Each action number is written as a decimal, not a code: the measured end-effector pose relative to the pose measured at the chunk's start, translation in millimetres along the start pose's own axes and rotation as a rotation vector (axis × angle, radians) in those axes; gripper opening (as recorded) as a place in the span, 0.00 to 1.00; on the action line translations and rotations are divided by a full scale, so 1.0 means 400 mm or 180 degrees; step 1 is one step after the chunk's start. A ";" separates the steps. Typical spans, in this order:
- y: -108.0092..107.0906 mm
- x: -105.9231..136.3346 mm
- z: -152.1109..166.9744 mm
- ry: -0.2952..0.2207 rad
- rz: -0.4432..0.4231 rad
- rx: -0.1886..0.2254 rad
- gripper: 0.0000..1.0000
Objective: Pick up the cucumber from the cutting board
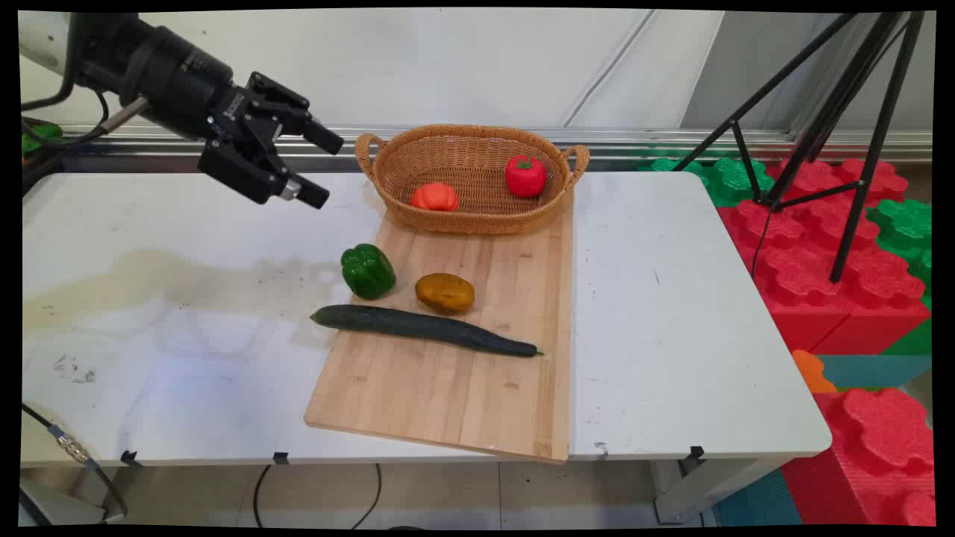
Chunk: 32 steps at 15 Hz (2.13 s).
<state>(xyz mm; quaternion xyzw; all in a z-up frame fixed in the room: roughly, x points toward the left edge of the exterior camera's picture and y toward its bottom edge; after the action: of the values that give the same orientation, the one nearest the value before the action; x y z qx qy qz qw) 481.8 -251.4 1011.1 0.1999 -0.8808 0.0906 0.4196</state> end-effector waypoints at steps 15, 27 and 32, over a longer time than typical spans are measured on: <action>0.033 -0.161 0.164 -0.0756 0.0304 -0.0017 1.00; 0.028 -0.233 0.386 -0.1118 0.0719 -0.0025 1.00; 0.019 -0.243 0.463 -0.1173 0.0902 -0.0014 1.00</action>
<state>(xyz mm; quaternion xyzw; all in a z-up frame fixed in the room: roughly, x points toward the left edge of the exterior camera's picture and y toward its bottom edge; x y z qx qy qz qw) 403.6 -278.1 818.9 0.0865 -0.9620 0.1086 0.2352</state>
